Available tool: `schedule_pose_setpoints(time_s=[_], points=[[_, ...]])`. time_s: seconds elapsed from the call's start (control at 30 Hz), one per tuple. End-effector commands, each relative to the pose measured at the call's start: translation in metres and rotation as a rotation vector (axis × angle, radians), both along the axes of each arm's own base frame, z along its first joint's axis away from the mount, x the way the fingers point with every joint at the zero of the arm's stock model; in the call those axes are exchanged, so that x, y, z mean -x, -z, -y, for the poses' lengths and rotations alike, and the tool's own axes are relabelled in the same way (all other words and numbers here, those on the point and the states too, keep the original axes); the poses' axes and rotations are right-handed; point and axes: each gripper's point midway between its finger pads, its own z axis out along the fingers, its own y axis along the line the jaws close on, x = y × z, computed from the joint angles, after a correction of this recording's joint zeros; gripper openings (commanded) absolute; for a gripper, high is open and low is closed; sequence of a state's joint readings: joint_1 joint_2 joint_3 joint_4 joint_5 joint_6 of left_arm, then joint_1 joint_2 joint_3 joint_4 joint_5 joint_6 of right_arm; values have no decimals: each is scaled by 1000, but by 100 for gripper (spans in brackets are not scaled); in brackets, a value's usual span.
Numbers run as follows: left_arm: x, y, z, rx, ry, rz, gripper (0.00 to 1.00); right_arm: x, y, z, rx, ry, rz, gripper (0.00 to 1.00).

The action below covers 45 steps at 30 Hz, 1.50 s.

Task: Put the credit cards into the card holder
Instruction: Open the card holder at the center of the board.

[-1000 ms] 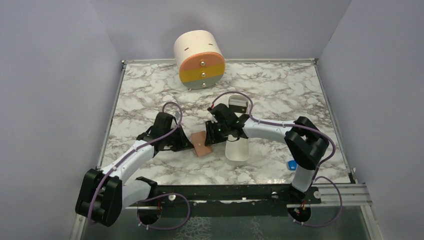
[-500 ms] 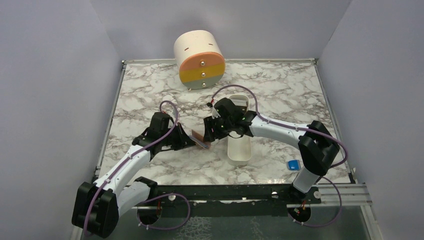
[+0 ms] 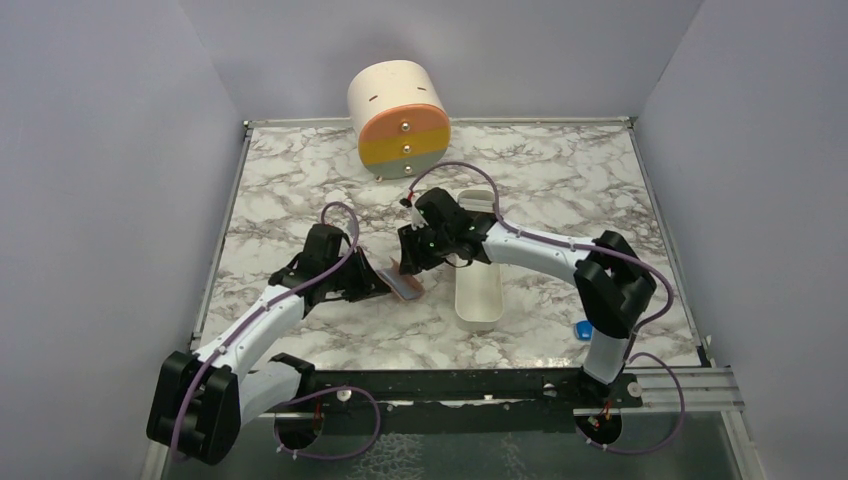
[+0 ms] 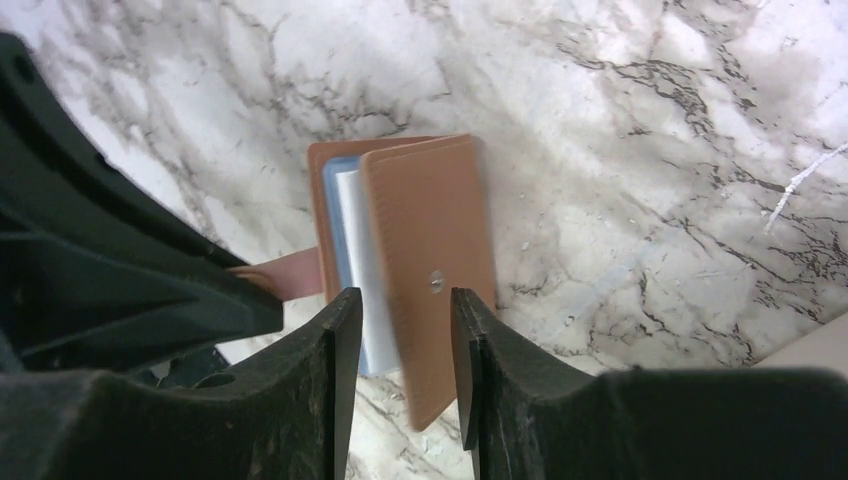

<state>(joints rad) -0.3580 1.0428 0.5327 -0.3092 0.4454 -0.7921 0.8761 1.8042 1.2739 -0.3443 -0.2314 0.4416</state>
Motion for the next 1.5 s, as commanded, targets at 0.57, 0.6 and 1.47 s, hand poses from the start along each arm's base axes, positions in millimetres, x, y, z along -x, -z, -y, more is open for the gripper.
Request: schedule_pose_setpoints(time_s=[0.57,0.6,1.47], points=[[-21,30,-39,-58,-149,-88,30,-26,38,11,107,122,29,1],[-22,29,-39,-37,-152,-84,33,-25,40,10,102,123,19,1],[-29,65,-69,-206,-236,-130,50,-28,80,23,128,164,-63,1]])
